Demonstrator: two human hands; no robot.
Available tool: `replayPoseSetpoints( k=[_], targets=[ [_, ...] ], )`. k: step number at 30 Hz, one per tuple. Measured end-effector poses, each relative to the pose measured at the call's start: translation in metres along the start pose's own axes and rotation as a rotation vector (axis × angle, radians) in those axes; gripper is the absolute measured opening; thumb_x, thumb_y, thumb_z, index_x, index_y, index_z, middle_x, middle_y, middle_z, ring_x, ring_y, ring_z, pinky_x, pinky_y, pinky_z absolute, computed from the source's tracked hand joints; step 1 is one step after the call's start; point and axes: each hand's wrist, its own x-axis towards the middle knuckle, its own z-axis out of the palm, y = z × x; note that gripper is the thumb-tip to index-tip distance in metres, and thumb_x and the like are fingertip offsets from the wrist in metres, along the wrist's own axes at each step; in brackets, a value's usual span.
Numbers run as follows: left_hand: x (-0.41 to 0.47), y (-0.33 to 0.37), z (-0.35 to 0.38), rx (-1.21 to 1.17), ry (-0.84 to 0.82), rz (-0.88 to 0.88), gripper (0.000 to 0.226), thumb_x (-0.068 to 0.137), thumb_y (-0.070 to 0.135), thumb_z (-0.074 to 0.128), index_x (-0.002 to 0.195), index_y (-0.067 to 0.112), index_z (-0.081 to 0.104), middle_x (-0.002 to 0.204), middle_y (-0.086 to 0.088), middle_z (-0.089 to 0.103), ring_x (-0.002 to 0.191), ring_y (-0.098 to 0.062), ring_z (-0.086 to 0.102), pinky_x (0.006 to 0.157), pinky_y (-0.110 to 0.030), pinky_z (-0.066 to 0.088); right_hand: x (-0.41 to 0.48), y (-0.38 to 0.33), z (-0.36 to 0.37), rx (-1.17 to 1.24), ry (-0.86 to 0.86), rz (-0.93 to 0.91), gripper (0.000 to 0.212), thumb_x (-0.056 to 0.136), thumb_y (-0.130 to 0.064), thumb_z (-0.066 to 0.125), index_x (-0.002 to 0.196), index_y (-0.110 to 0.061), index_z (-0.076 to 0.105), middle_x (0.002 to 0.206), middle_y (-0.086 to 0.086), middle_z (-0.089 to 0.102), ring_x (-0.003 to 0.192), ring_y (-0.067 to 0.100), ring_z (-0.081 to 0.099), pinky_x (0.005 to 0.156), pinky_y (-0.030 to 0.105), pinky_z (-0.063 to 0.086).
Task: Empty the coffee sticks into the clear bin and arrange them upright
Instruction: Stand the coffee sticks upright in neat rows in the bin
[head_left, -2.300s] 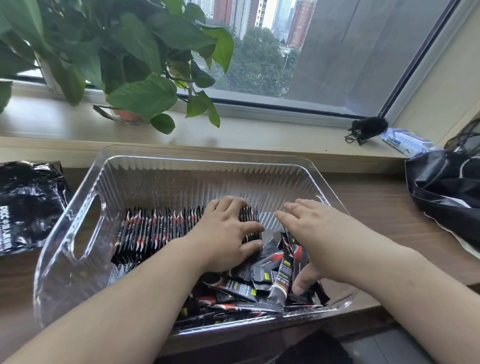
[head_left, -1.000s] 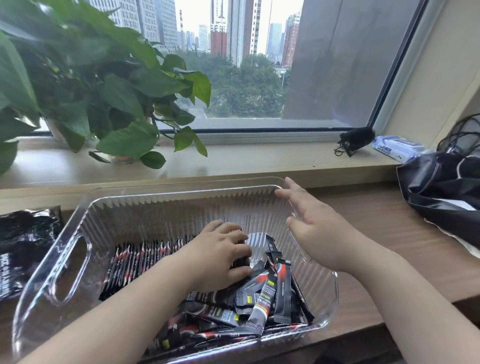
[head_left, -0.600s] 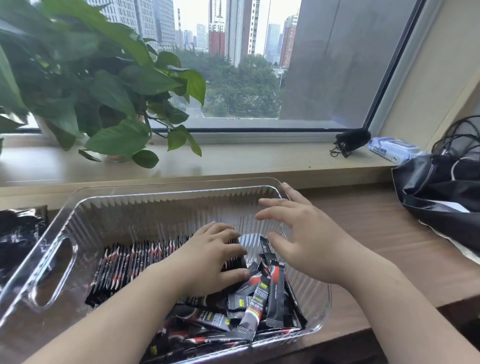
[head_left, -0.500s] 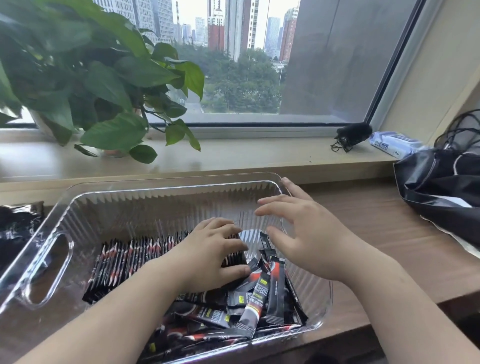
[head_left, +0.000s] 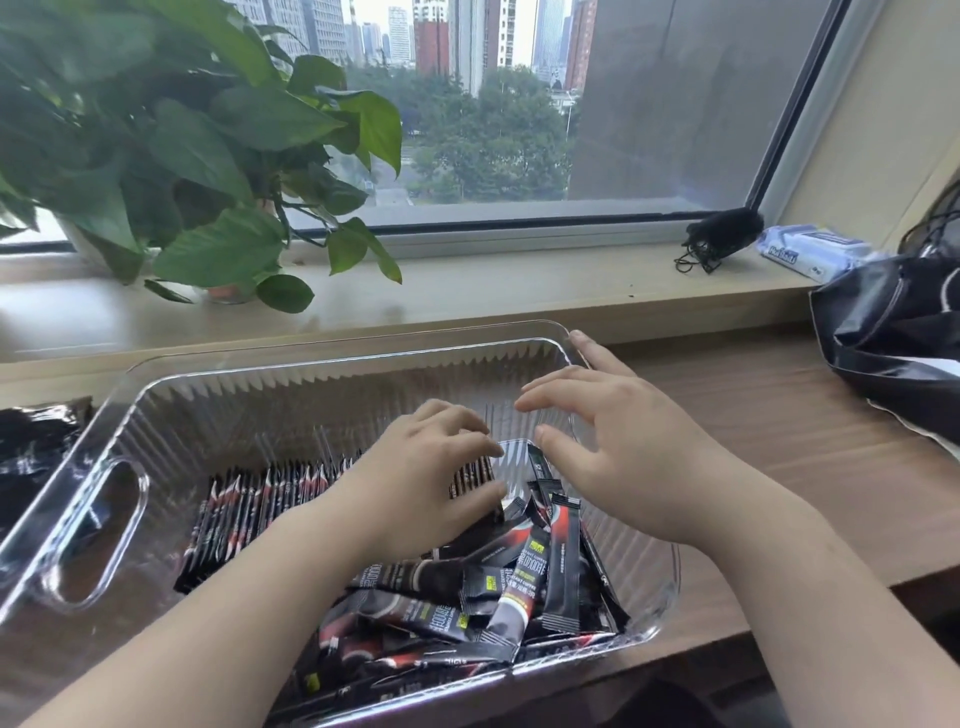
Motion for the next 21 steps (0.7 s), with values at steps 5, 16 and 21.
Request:
replayPoseSetpoints(
  k=[5,16,21],
  targets=[
    [-0.002,0.034,-0.017,-0.083,-0.076,-0.177,0.034,0.089,0.058,0.057,0.085,0.027,0.071,0.067,0.014,0.058,0.064,-0.002,0.054,0.057,-0.024,0.038,0.001,0.0,0.0,0.009,0.013,0.007,0.029,0.098,-0.032,0.055,0.125,-0.035,0.064,0.139,-0.021,0.055,0.151,-0.004,-0.004,0.121,0.025,0.012],
    [-0.008,0.081,0.014,0.038,-0.216,-0.262,0.057,0.08,0.073,0.055,0.073,0.016,0.056,0.07,0.001,0.056,0.067,-0.018,0.053,0.056,-0.032,0.036,0.0,-0.001,0.0,0.018,0.018,0.01,0.028,0.099,-0.028,0.054,0.124,-0.03,0.065,0.137,-0.018,0.057,0.152,-0.002,-0.001,0.111,0.012,0.009],
    [-0.01,0.08,0.012,0.02,-0.248,-0.155,0.048,0.084,0.059,0.06,0.065,0.017,0.049,0.062,0.002,0.051,0.059,-0.018,0.046,0.055,-0.031,0.031,-0.001,0.0,0.0,0.028,0.021,0.014,0.027,0.098,-0.027,0.055,0.122,-0.03,0.066,0.136,-0.018,0.058,0.151,-0.003,0.0,0.117,0.019,0.012]
  ],
)
